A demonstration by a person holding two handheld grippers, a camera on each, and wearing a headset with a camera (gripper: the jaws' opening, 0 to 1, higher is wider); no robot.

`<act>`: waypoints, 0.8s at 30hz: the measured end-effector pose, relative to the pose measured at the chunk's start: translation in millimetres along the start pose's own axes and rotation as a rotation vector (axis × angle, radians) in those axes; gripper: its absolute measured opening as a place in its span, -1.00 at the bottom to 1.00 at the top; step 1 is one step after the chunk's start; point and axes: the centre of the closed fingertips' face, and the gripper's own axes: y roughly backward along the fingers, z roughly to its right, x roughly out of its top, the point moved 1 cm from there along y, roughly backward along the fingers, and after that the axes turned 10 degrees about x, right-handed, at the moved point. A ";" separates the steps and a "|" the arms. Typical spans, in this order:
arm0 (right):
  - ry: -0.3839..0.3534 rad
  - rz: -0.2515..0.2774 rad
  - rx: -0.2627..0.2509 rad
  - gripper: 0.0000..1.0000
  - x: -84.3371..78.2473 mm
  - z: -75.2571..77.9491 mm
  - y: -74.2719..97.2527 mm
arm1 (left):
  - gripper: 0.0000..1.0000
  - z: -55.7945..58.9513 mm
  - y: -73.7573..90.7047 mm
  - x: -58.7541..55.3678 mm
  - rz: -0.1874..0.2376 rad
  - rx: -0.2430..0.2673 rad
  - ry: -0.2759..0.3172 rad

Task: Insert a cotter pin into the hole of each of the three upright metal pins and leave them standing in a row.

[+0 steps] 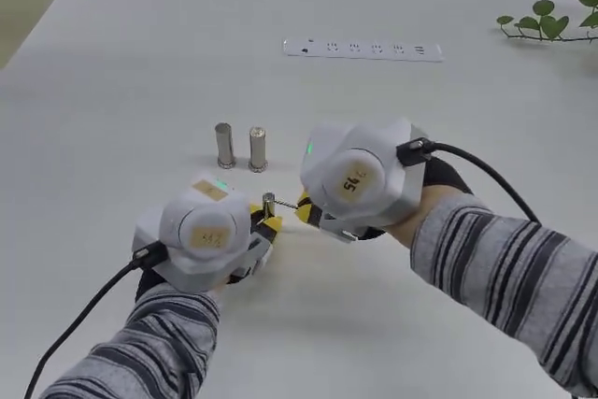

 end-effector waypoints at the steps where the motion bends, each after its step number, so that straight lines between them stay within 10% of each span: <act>1: 0.004 0.006 -0.003 -1.00 1.1 0.4 0.7 | -0.90 0.2 -0.1 0.1 0.001 0.000 -0.001; 24: 0.046 0.038 -0.002 -1.00 17.6 2.4 -7.6 | -0.90 0.0 -0.9 -0.8 -0.004 0.018 0.013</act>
